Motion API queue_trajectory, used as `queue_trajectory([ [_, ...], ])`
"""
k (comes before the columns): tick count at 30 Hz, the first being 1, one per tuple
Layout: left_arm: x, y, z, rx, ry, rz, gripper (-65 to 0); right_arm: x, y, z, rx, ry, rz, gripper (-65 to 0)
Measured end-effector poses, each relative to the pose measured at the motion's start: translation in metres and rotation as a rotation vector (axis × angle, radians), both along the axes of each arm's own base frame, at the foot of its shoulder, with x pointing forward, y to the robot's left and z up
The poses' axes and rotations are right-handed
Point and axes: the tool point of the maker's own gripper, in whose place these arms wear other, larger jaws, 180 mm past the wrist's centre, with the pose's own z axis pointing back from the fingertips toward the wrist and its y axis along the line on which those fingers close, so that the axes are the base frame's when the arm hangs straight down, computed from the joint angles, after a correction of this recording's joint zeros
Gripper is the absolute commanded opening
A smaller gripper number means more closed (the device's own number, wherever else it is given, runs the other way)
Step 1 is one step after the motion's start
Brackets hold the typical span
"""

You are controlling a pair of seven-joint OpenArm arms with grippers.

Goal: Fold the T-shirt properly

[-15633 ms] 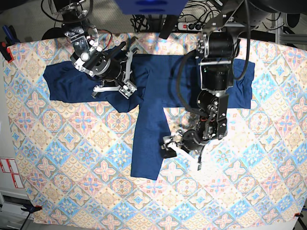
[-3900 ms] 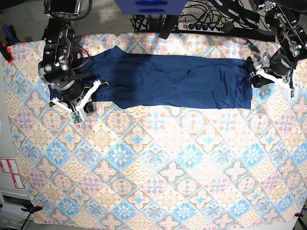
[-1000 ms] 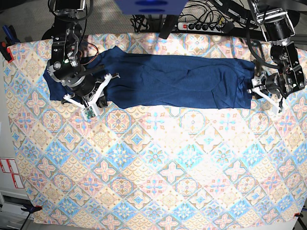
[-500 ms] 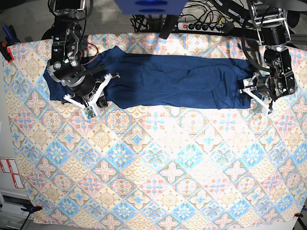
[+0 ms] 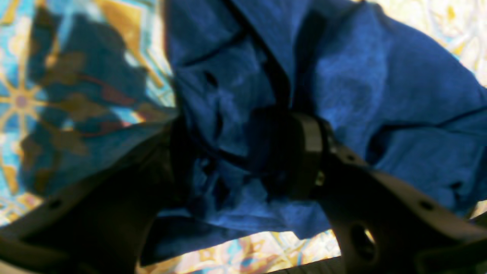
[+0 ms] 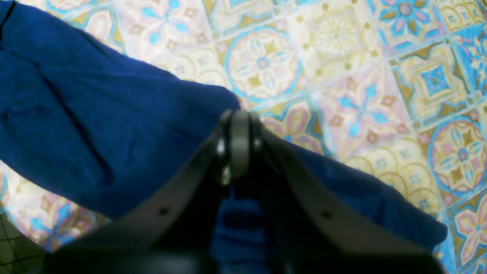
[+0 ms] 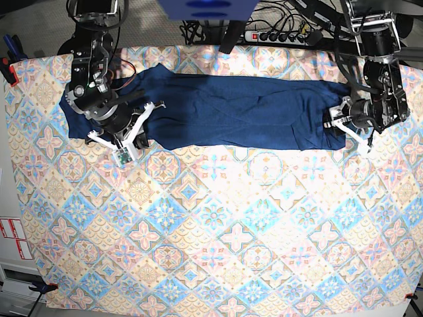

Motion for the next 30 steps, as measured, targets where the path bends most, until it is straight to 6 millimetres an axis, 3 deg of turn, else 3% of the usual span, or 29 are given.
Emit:
queue_trajectory([
  [4,-0.002,-0.001,-0.001,-0.005,0.002,0.002,-32.1,0.000,0.000,0.000,0.001,-0.001,0.000,-64.7],
  [6,-0.002,-0.001,-0.001,-0.006,0.001,0.003,-39.0,0.000,0.000,0.000,0.001,0.000,0.000,-64.7],
  [9,-0.003,-0.004,-0.001,-0.017,0.003,-0.014,-54.3,0.000,0.000,0.000,0.000,-0.001,0.000,-64.7],
  [12,-0.004,-0.013,0.002,-0.033,-0.039,-0.119,-65.0,0.001,0.000,0.001,0.001,-0.004,0.000,-64.7],
  [18,-0.003,-0.020,0.004,-0.046,-0.056,-0.138,-65.0,0.001,0.000,0.001,0.000,-0.002,0.000,-64.7],
  [25,0.005,0.011,0.039,0.046,-0.159,-0.095,-65.0,0.001,0.000,0.001,-0.001,-0.002,0.002,-64.7],
  [30,0.010,0.011,0.059,0.084,-0.216,-0.136,-65.0,0.001,0.000,0.001,0.000,-0.003,0.001,-64.7],
])
